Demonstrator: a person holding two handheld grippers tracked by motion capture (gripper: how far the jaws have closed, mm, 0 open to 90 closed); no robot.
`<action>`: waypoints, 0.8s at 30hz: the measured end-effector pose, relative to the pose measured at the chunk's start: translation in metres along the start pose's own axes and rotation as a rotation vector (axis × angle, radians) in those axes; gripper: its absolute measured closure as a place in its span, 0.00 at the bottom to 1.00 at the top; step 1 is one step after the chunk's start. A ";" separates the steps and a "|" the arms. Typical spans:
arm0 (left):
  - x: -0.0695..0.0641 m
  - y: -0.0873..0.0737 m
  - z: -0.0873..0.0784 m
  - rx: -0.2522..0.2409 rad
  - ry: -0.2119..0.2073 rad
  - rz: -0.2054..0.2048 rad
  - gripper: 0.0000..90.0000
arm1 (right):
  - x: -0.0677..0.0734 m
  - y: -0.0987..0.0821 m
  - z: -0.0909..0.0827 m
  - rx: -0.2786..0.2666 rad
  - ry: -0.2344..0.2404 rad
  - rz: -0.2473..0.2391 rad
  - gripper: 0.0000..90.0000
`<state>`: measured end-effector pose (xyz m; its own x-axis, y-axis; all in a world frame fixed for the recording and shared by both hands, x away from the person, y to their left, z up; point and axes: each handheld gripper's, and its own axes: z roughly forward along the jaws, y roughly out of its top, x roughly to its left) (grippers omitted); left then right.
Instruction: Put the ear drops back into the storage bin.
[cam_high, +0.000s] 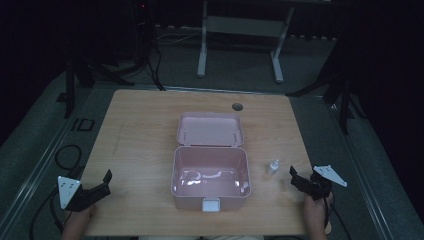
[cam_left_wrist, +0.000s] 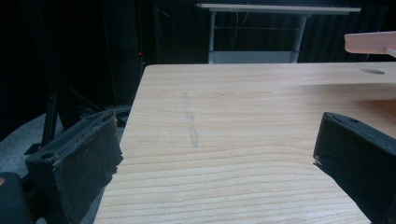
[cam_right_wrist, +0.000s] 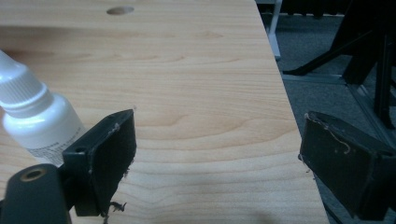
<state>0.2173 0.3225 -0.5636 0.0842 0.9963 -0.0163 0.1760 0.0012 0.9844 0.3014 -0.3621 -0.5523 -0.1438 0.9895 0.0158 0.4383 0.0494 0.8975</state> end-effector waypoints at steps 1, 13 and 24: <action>0.000 0.000 0.000 0.001 0.000 0.000 0.01 | 0.000 0.000 0.001 0.005 -0.006 -0.006 0.12; 0.000 0.000 0.000 -0.001 -0.004 0.000 0.01 | 0.003 0.010 0.003 0.080 0.039 -0.040 0.15; 0.000 0.000 0.000 0.002 -0.001 0.004 0.01 | 0.005 0.017 0.001 0.352 0.157 -0.080 0.14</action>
<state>0.2174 0.3223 -0.5636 0.0859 0.9962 -0.0128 0.1773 -0.0026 0.9841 0.3088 -0.3566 -0.5374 -0.3116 0.9492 0.0434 0.6939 0.1961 0.6929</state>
